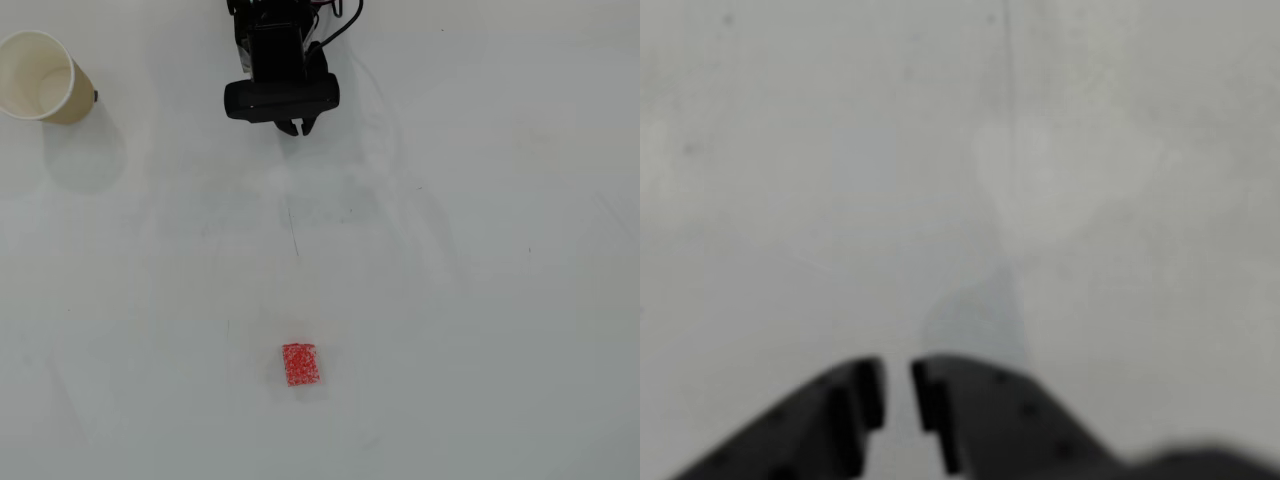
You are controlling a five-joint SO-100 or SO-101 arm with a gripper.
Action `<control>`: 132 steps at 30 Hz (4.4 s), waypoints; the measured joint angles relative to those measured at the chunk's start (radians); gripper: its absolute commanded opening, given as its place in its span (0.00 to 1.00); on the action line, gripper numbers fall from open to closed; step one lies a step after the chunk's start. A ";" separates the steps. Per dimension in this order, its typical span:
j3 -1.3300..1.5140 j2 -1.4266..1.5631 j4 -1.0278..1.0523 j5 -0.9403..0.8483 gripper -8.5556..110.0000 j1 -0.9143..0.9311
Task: Pick up the cube and drop it in the cup.
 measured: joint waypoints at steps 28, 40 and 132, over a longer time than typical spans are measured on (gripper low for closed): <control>0.000 0.000 0.003 0.000 0.07 0.000; 0.000 0.000 0.003 0.000 0.07 -0.069; -0.719 -1.258 -0.824 0.000 0.41 0.026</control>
